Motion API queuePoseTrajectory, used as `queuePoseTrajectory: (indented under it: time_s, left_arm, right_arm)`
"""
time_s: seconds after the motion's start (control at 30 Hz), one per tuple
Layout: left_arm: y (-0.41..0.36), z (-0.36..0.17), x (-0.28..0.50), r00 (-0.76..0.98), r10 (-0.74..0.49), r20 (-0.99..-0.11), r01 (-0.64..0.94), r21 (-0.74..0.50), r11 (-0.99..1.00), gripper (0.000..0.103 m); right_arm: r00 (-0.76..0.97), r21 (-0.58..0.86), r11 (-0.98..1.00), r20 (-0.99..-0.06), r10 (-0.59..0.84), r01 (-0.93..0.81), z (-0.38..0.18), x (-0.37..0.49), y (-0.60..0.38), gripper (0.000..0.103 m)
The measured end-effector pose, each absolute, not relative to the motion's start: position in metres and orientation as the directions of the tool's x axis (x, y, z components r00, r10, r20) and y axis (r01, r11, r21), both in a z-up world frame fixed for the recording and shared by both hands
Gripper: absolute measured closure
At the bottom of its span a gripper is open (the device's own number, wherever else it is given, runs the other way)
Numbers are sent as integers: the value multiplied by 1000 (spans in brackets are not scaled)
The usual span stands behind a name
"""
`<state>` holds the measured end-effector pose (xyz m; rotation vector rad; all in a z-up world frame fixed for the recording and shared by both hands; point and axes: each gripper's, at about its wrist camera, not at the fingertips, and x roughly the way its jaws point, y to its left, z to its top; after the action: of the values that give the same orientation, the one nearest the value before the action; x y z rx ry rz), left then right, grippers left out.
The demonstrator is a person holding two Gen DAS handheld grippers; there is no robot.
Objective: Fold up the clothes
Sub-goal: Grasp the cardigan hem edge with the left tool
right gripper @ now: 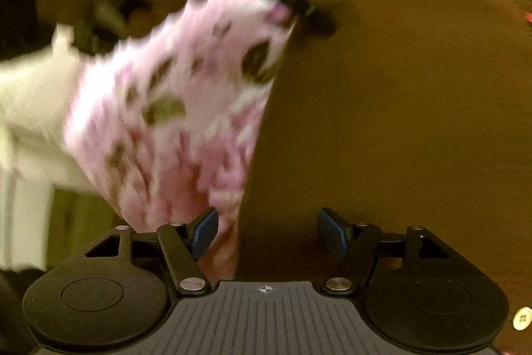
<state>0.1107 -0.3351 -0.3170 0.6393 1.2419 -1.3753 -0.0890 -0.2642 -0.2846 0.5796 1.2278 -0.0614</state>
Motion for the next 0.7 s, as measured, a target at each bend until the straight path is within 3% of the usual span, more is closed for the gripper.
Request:
queuePoseTrajectory:
  time_s: [0.03, 0.1, 0.17, 0.37, 0.53, 0.57, 0.6, 0.67, 0.7]
  left_arm:
    - [-335, -316, 112, -240, -367, -898, 934, -317, 165, 96]
    - [-333, -314, 115, -246, -375, -894, 937, -318, 143, 98]
    - [-329, -310, 121, -246, -389, -888, 939, -318, 131, 98]
    - [-314, -319, 135, -251, -400, -882, 919, -347, 188, 97]
    - [-307, -304, 127, -189, -409, -893, 934, -293, 207, 88]
    - [-304, -299, 125, -169, -412, -895, 939, -274, 210, 88]
    - [-302, -294, 123, -148, -415, -898, 943, -254, 213, 88]
    - [-297, -283, 116, -110, -423, -899, 950, -220, 220, 88]
    - [-295, -279, 112, -89, -423, -902, 951, -203, 232, 87]
  right_arm:
    - [323, 349, 874, -915, 240, 339, -290, -84, -255, 33]
    - [290, 255, 908, -944, 159, 333, -294, -78, -243, 69]
    - [285, 230, 903, -950, 127, 363, -293, -78, -244, 79]
    - [285, 218, 935, -949, 136, 279, -292, -40, -209, 79]
    - [359, 338, 847, -914, 190, 411, -279, -66, -241, 79]
    - [373, 345, 835, -909, 185, 429, -273, -75, -249, 76]
    - [381, 339, 821, -910, 163, 458, -266, -85, -256, 49]
    - [400, 313, 785, -912, 91, 534, -252, -113, -276, 16]
    - [412, 309, 756, -909, 57, 577, -244, -133, -290, 16]
